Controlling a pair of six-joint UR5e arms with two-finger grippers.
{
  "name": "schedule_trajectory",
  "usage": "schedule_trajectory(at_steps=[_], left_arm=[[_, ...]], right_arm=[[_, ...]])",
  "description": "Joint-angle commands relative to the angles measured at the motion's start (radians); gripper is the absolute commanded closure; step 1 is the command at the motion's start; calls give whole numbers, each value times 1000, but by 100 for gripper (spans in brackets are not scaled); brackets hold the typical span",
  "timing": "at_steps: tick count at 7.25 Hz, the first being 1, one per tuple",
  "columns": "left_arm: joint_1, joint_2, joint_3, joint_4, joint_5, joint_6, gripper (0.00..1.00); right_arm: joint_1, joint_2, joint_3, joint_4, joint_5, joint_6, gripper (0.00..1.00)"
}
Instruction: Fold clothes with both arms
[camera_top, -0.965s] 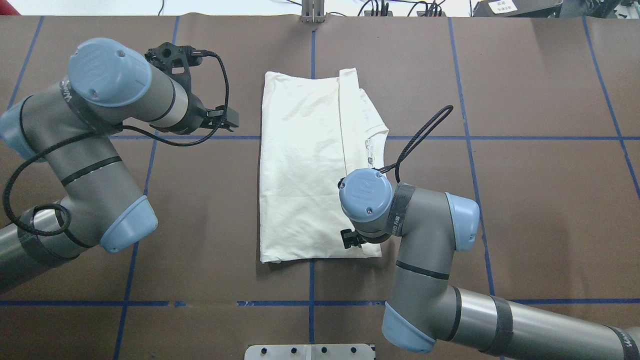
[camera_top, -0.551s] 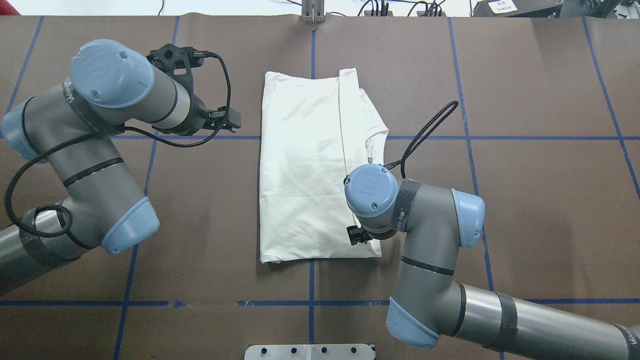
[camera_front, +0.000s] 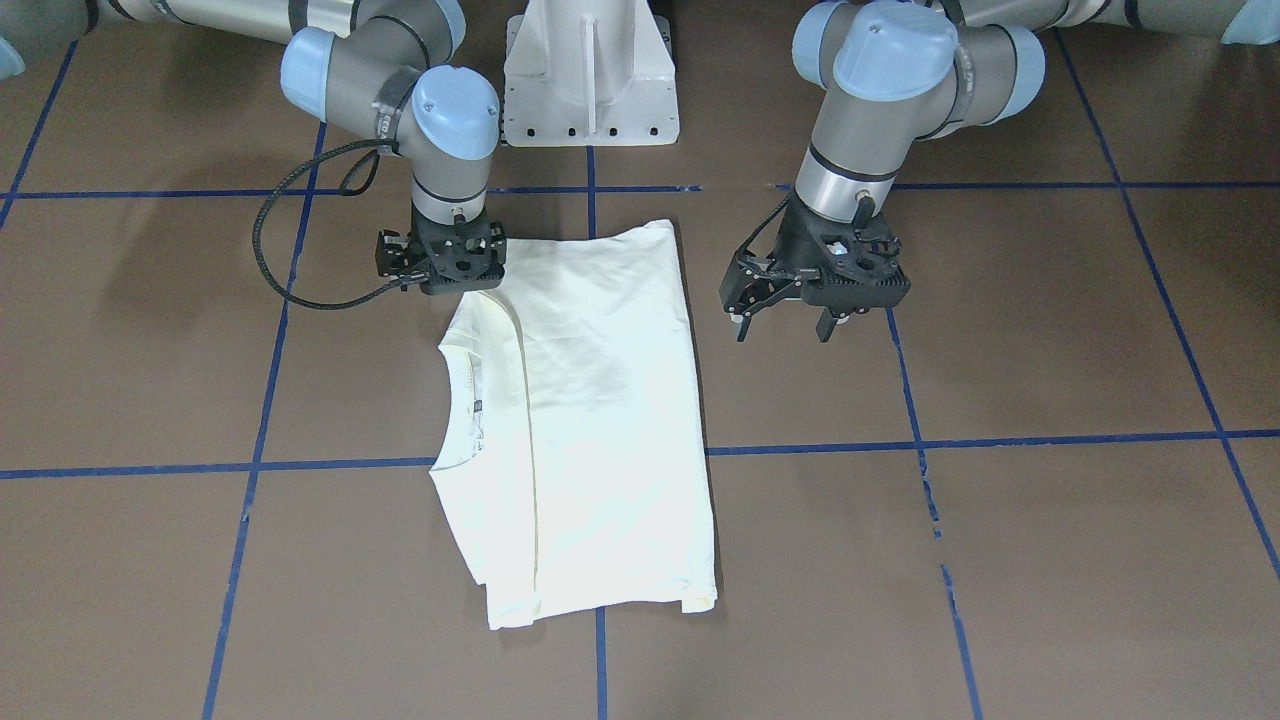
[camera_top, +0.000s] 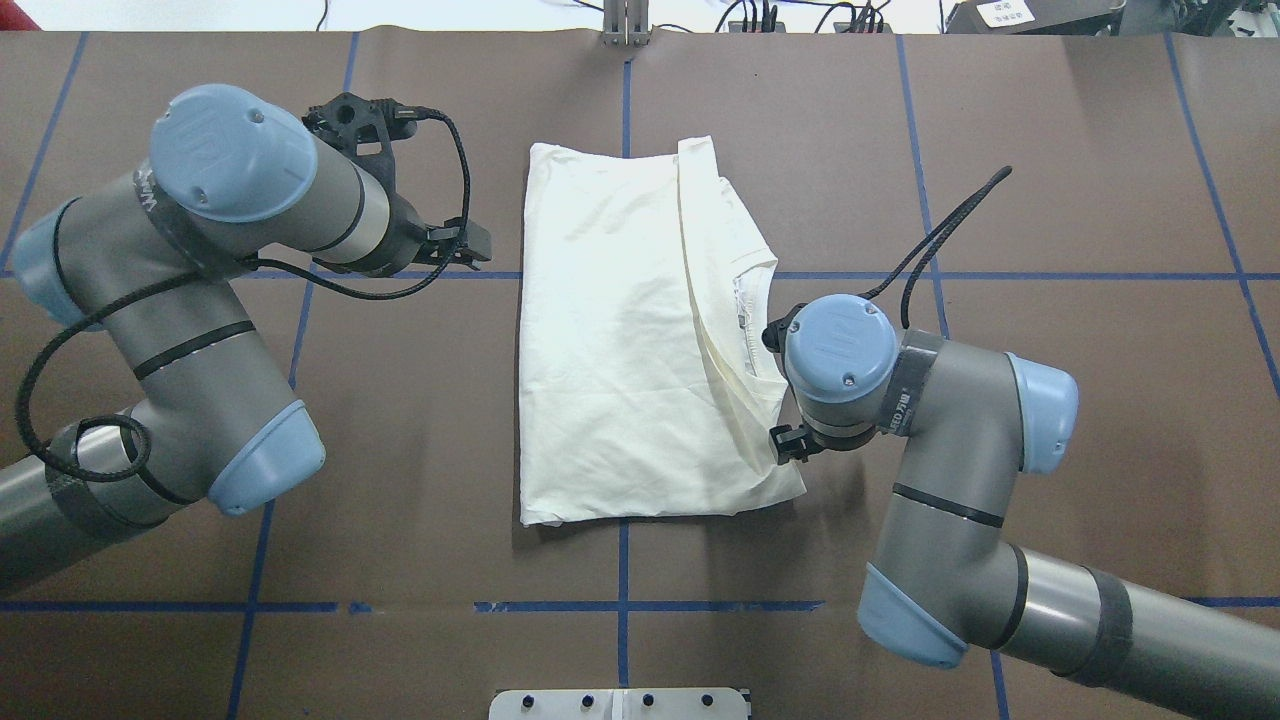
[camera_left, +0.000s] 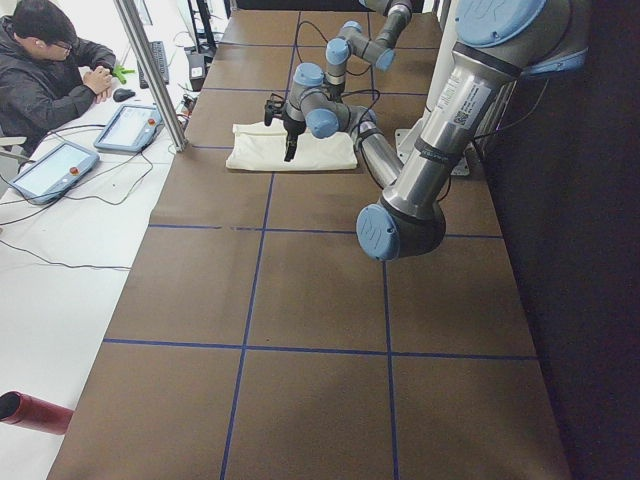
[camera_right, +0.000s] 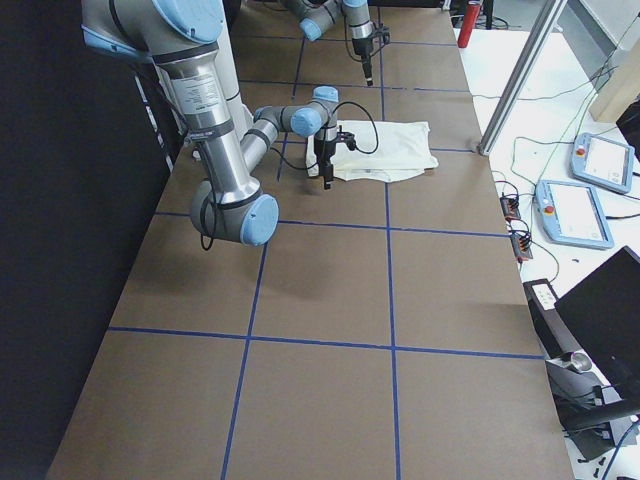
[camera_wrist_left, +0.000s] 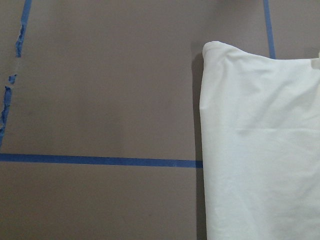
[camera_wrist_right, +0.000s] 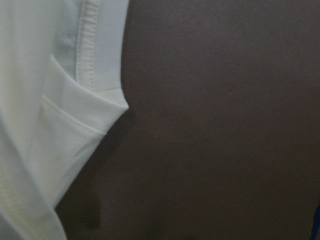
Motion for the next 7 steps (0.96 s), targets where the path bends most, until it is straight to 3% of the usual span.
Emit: schedule_trajectory(at_steps=[1, 3, 4, 5, 7], left_arm=[[2, 1, -11, 3, 0, 0, 0], [0, 4, -14, 5, 0, 6, 0], [0, 8, -14, 5, 0, 10, 0], [0, 9, -14, 5, 0, 10, 0], [0, 12, -14, 5, 0, 10, 0]], right_arm=[[48, 23, 41, 7, 24, -15, 0], [72, 150, -21, 13, 36, -21, 0], [72, 236, -128, 56, 36, -19, 0], [69, 267, -215, 105, 38, -19, 0], [52, 256, -245, 121, 53, -18, 0]])
